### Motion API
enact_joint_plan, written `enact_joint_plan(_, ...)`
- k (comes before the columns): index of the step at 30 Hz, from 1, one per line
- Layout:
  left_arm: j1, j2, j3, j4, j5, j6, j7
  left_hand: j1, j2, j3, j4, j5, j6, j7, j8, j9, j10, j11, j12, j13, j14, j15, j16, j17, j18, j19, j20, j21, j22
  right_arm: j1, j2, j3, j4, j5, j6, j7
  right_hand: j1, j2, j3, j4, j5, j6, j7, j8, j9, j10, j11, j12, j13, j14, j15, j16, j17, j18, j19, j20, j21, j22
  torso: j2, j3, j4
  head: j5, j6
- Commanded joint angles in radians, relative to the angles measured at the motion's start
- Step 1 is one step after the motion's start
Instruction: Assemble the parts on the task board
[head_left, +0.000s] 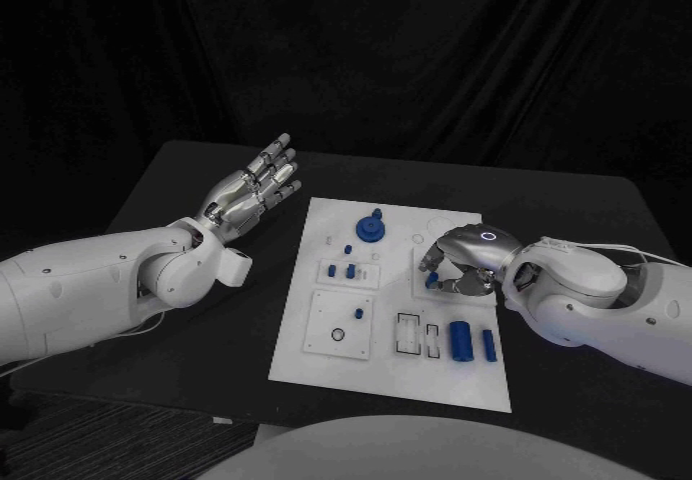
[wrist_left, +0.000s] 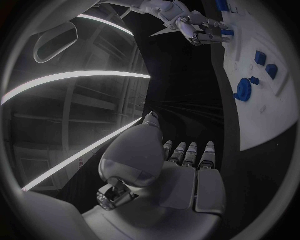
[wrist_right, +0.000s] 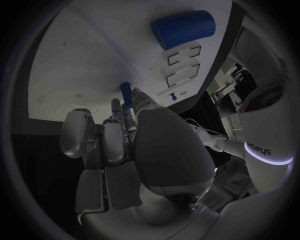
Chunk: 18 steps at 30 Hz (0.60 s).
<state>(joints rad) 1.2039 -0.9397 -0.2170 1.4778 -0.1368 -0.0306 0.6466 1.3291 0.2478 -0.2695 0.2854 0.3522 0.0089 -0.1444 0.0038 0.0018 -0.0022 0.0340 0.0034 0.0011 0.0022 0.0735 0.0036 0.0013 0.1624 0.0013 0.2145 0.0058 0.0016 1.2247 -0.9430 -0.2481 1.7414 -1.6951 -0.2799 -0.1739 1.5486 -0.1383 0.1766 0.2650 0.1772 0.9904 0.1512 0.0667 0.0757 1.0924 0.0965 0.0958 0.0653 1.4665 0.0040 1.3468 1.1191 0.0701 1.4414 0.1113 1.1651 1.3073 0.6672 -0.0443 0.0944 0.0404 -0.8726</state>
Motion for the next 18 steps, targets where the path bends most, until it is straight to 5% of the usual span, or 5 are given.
enact_joint_plan(1,-0.001,0.002,0.001,0.001,0.003,0.014,0.006,0.014,0.001,0.006,0.000,0.008,0.001,0.008,-0.001,0.001,0.002,0.007,-0.003,-0.001,-0.002,0.006,-0.004,-0.001,0.016,0.001,0.008,-0.004,0.001,-0.003,0.001,0.000,-0.002,-0.008,0.005,0.004,-0.001,-0.010,-0.008,0.001,-0.006,-0.012,0.002,-0.003,-0.002,-0.014,0.001,-0.006,-0.001,0.015,0.007,-0.005,-0.003,0.009,-0.007,0.000,-0.005,0.158,0.000,0.0001,0.0009,0.000,0.000)
enact_joint_plan(7,-0.001,0.001,0.001,0.001,0.003,0.013,0.005,0.017,0.001,0.008,0.000,0.013,0.002,0.009,-0.001,0.001,0.002,0.008,-0.003,-0.001,-0.002,0.008,-0.004,-0.001,0.016,0.001,0.008,-0.004,0.001,-0.003,0.004,0.000,-0.001,-0.008,0.009,0.004,0.000,-0.009,-0.010,-0.002,-0.010,-0.018,0.000,-0.003,-0.004,-0.021,0.002,-0.008,0.000,0.014,0.007,-0.006,-0.004,0.009,-0.009,0.001,-0.007,0.158,0.000,-0.0001,-0.0004,0.002,0.000)
enact_joint_plan(18,-0.002,0.000,0.001,0.002,0.003,0.016,0.002,0.021,0.002,0.009,0.001,0.018,0.004,0.013,0.000,0.002,0.002,0.009,-0.003,-0.001,-0.002,0.013,-0.004,-0.001,0.017,0.001,0.009,-0.003,0.001,-0.003,0.002,0.000,0.006,-0.008,0.016,0.001,0.041,0.013,0.030,-0.020,0.042,0.097,-0.016,0.046,0.025,0.072,-0.017,0.026,0.004,0.018,-0.006,-0.003,0.004,0.008,-0.005,-0.007,0.003,0.161,0.001,0.0001,-0.0003,0.005,0.000)
